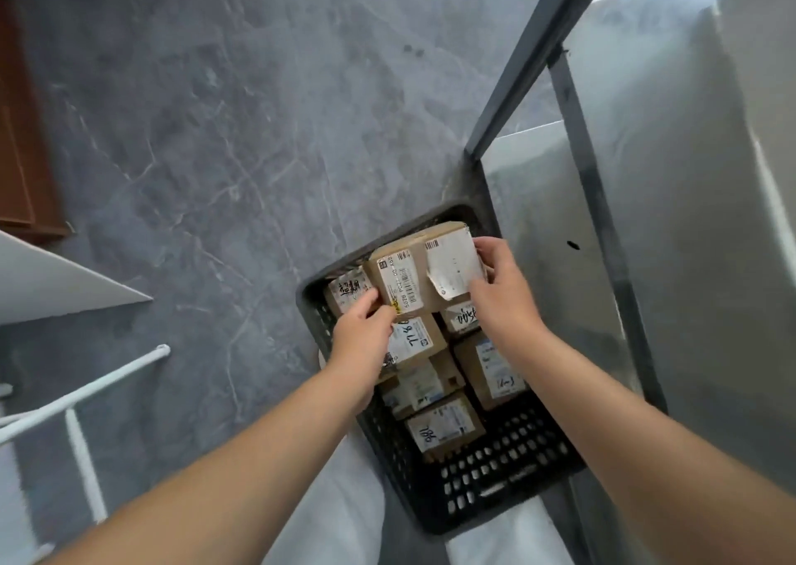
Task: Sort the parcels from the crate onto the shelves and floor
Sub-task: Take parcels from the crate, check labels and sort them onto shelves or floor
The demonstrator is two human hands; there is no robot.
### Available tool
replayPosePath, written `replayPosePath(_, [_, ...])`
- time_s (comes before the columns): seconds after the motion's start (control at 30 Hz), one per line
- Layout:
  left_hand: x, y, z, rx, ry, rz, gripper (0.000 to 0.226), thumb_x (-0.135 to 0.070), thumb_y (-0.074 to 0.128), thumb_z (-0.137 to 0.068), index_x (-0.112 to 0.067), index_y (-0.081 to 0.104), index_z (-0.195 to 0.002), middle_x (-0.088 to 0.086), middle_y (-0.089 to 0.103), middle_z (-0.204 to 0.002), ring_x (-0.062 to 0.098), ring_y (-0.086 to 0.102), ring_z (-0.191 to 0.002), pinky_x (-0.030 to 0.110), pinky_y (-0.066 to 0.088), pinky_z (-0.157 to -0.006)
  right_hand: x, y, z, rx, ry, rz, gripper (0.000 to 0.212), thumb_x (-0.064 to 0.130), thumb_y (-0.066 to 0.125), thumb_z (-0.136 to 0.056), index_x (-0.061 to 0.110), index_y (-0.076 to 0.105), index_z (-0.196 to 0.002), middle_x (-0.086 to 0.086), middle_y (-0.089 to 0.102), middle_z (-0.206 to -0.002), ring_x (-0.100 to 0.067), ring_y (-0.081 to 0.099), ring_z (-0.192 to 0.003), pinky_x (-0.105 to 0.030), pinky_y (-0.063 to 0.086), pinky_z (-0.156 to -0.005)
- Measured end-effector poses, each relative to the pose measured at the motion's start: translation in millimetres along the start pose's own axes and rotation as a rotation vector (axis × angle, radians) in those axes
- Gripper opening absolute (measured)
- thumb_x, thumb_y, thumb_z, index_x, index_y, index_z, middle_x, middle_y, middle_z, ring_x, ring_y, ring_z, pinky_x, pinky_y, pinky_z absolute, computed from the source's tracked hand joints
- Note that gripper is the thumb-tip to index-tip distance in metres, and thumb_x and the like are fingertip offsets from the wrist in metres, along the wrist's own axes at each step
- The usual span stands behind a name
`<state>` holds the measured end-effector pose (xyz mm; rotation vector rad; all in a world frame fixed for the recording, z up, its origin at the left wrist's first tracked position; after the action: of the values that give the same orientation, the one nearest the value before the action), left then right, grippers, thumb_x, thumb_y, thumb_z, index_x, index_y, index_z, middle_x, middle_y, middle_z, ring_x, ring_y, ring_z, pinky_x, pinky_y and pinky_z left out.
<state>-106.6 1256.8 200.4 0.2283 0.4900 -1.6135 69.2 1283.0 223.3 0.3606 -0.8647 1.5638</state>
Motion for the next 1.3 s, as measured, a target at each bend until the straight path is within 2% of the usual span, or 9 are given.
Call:
replayPosePath(0.2, [34.2, 23.4, -59.2, 0.012, -0.068, -0.065, 0.051, -0.028, 0.059, -0.087, -0.031, 0.053, -0.137, -0.013, 0.062, -0.129, 0.009, 0.06, -0.112, 0.037, 0.048, -0.103, -59.4, 21.9, -49.3, 0.066, -0.06, 0.174, 0.044, 0.006, 0.06, -0.094, 0.027, 0.046, -0.13, 0.017, 0.053, -0.112, 0.017, 0.048, -0.089, 0.004, 0.038, -0.063])
replayPosePath(0.4, [22.4, 41.3, -95.6, -0.08, 0.075, -0.106, 0.051, -0.022, 0.063, -0.09, -0.026, 0.051, -0.14, -0.008, 0.058, -0.135, 0.014, 0.058, -0.119, 0.038, 0.047, -0.105, -85.3, 18.7, -96.0, -0.05, -0.062, 0.142, 0.03, 0.017, 0.066, -0.091, 0.029, 0.05, -0.114, 0.012, 0.058, -0.119, -0.003, 0.054, -0.108, -0.012, 0.044, -0.08])
replayPosePath(0.53, [16.0, 47.3, -98.6, -0.115, 0.103, -0.076, 0.05, -0.021, 0.066, -0.09, -0.019, 0.054, -0.139, -0.006, 0.061, -0.134, 0.014, 0.06, -0.117, 0.036, 0.047, -0.106, -88.8, 9.1, -109.4, -0.061, -0.028, 0.109, 0.03, 0.02, 0.069, -0.088, 0.032, 0.052, -0.11, 0.011, 0.056, -0.122, -0.004, 0.055, -0.106, -0.011, 0.041, -0.071])
replayPosePath(0.6, [16.6, 46.1, -95.9, -0.138, 0.136, -0.095, 0.05, -0.02, 0.067, -0.091, -0.018, 0.054, -0.139, -0.008, 0.06, -0.134, 0.007, 0.058, -0.117, 0.029, 0.044, -0.107, -89.3, 6.5, -108.7, -0.08, -0.05, 0.085, 0.036, 0.019, 0.072, -0.086, 0.031, 0.051, -0.112, 0.012, 0.058, -0.119, 0.0, 0.057, -0.104, -0.012, 0.044, -0.071])
replayPosePath(0.73, [28.7, 47.9, -92.9, -0.12, 0.194, -0.121, 0.041, -0.011, 0.065, -0.092, -0.019, 0.06, -0.133, -0.025, 0.063, -0.104, -0.026, 0.056, -0.08, -0.004, 0.042, -0.079, -92.3, 5.6, -101.8, -0.098, -0.139, 0.034, 0.046, 0.007, 0.071, -0.084, 0.032, 0.048, -0.116, 0.015, 0.057, -0.117, 0.003, 0.056, -0.108, -0.01, 0.048, -0.081])
replayPosePath(0.93, [35.1, 53.1, -125.5, -0.19, 0.094, -0.157, 0.044, -0.047, 0.068, -0.084, -0.019, 0.07, -0.118, -0.01, 0.071, -0.113, 0.015, 0.065, -0.107, 0.041, 0.05, -0.101, -96.5, 23.4, -108.6, -0.108, -0.154, 0.307, 0.038, 0.015, 0.06, -0.095, 0.02, 0.051, -0.131, 0.004, 0.047, -0.124, -0.009, 0.052, -0.109, -0.025, 0.047, -0.094])
replayPosePath(1.07, [28.4, 51.3, -149.5, -0.202, 0.072, -0.247, 0.026, -0.039, 0.068, -0.088, -0.023, 0.069, -0.067, 0.001, 0.075, -0.087, 0.023, 0.071, -0.086, 0.044, 0.056, -0.09, -97.7, 39.5, -121.7, -0.107, -0.106, 0.597, 0.033, 0.018, 0.051, -0.1, 0.01, 0.047, -0.132, -0.007, 0.043, -0.129, -0.024, 0.055, -0.109, -0.04, 0.05, -0.093])
replayPosePath(1.2, [18.8, 59.0, -159.6, -0.21, 0.096, -0.321, 0.027, -0.037, 0.07, -0.087, -0.022, 0.065, -0.066, 0.006, 0.074, -0.086, 0.027, 0.072, -0.084, 0.042, 0.058, -0.085, -96.3, 53.7, -108.4, -0.203, -0.234, 0.942, 0.069, 0.011, 0.069, -0.085, 0.014, 0.031, -0.143, -0.01, 0.028, -0.147, -0.025, 0.037, -0.13, -0.035, 0.043, -0.1])
replayPosePath(1.3, [19.6, 62.9, -164.2, -0.228, 0.063, -0.301, 0.027, -0.034, 0.073, -0.085, -0.023, 0.06, -0.064, 0.006, 0.073, -0.085, 0.028, 0.071, -0.083, 0.042, 0.058, -0.085, -105.2, 64.4, -90.7, -0.09, -0.281, 0.937, 0.078, 0.006, 0.067, -0.084, 0.016, 0.027, -0.15, -0.004, 0.019, -0.156, -0.022, 0.025, -0.142, -0.034, 0.036, -0.107])
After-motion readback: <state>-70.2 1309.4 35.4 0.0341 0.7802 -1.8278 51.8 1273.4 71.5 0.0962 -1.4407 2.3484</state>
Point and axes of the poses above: each hand's wrist, its own z-axis away from the middle knuckle, its own y-axis out of the palm, x = y × z, the point moved 3 cm from there along -z, towards the middle knuckle
